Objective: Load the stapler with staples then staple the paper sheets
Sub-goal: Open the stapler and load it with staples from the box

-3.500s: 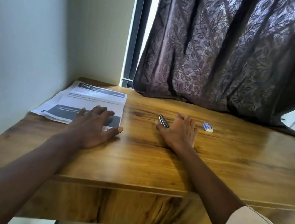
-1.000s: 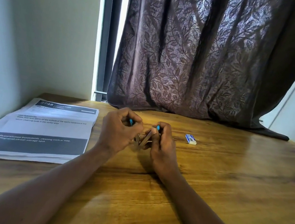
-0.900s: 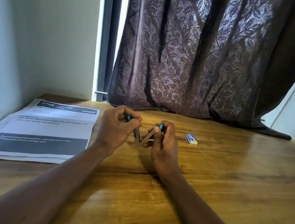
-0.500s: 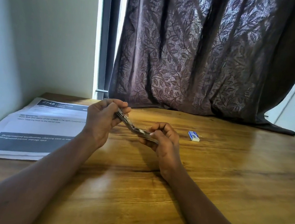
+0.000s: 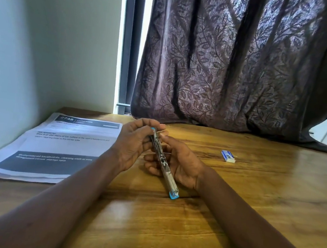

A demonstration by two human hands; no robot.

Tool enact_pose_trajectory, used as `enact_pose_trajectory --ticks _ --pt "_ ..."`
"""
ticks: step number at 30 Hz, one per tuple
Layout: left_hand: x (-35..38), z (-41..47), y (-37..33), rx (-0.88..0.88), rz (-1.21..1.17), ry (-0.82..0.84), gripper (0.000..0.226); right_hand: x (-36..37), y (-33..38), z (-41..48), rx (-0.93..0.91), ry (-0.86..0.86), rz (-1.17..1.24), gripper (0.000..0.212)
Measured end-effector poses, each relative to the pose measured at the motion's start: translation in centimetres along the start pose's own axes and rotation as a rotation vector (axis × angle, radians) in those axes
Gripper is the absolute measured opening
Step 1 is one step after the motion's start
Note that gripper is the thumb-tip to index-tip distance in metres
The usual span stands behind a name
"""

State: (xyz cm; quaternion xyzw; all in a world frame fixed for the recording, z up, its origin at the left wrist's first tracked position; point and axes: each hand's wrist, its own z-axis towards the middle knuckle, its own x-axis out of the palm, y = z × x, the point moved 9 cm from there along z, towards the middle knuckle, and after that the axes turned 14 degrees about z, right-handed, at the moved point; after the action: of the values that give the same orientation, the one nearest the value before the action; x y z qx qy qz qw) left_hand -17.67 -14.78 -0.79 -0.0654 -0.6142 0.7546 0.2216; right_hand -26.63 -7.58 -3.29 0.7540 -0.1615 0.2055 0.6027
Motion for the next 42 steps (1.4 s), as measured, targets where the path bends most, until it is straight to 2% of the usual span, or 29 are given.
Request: enact_pose_trajectory --ticks 6,19,25,34,39,42 --pt "-0.8 0.5 0.3 0.009 0.01 -0.008 0.014 -0.3 -0.1 2.2 -0.082 -0.066 -0.008 0.027" --pt "-0.4 0.1 -0.1 0.058 0.073 -0.012 0.015 -0.5 0.1 2.7 -0.075 -0.041 -0.047 0.023" --pt "0.3 -0.3 -0.3 0.084 0.106 -0.021 0.025 -0.8 0.3 2.5 -0.084 -0.03 -0.062 0.017" --pt "-0.8 0.0 1.0 0.017 0.106 -0.084 0.016 -0.4 0.1 2.2 -0.078 0.035 0.044 0.03" --pt "-1.4 0.2 1.4 -0.025 0.069 -0.109 0.016 -0.5 0.1 2.6 -0.168 0.026 0.114 0.043" --pt "-1.8 0.0 1.3 -0.041 0.075 -0.136 0.019 -0.1 0.1 2.3 -0.186 0.061 0.123 0.028"
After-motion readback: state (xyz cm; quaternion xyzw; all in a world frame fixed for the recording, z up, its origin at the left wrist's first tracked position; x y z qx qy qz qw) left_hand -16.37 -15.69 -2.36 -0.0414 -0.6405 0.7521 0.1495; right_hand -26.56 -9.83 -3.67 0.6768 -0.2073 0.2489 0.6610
